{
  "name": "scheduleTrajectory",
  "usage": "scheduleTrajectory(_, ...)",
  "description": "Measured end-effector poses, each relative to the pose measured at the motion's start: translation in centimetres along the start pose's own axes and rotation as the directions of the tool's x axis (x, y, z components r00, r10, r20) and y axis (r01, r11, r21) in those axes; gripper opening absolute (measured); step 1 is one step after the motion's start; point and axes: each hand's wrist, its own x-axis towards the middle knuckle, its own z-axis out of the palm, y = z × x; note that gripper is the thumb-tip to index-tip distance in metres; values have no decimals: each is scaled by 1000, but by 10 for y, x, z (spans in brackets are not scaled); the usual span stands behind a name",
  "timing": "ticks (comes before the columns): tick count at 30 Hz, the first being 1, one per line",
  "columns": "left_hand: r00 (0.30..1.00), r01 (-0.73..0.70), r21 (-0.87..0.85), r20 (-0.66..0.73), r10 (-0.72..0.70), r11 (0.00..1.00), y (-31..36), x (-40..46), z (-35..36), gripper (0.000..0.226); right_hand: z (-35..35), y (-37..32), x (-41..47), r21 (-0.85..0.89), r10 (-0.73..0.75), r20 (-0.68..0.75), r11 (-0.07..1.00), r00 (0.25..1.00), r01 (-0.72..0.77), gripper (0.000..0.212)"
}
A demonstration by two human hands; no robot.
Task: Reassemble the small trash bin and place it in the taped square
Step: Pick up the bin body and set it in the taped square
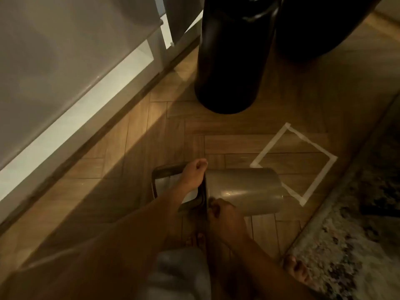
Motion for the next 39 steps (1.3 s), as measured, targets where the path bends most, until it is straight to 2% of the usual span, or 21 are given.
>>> scheduleTrajectory(3, 1000, 28, 4, 9, -28, 1000, -3, 8, 4, 45, 5, 1, 20, -66, 10, -48, 998, 999, -13, 14)
scheduleTrajectory(7, 998, 53, -44, 22, -52, 998, -10, 10, 9, 41, 6, 3, 34, -141, 126, -13, 982, 992, -127, 18)
scheduleTrajectory(10, 997, 73, -74, 4, -73, 995, -10, 11, 13, 35, 6, -1, 39, -214, 88, 31, 974, 996, -79, 17)
scheduleTrajectory(12, 997, 76, -31, 2, -76, 997, -7, 7, 16, 37, 6, -2, 37, -236, 80, 53, 969, 995, -66, 17)
scheduleTrajectory(16, 993, 35, 105, 105, -46, 994, 1, -8, 27, 40, -6, 9, 20, -234, 149, 52, 963, 987, -133, 20)
scheduleTrajectory(22, 983, -47, 163, 184, 17, 985, 23, -26, 38, 49, -51, 19, -7, -180, 162, -34, 970, 986, -165, 10)
scheduleTrajectory(24, 980, -70, 150, 192, 40, 986, 32, -35, 39, 51, -68, 19, -15, -167, 154, -71, 972, 986, -164, 15)
scheduleTrajectory(27, 980, -92, 122, 188, 68, 988, 44, -47, 39, 54, -93, 17, -21, -140, 151, -121, 976, 981, -168, 26)
scheduleTrajectory(31, 978, -125, 144, 182, 98, 982, 55, -71, 34, 61, -118, 14, -33, -73, 174, -169, 979, 970, -188, 17)
scheduleTrajectory(37, 980, -161, 250, 158, 124, 955, 55, -108, 16, 82, -137, 7, -70, -2, 164, -235, 986, 958, -169, 25)
scheduleTrajectory(39, 981, -162, 267, 150, 125, 950, 58, -121, 11, 79, -141, 5, -83, 33, 149, -254, 989, 956, -146, 24)
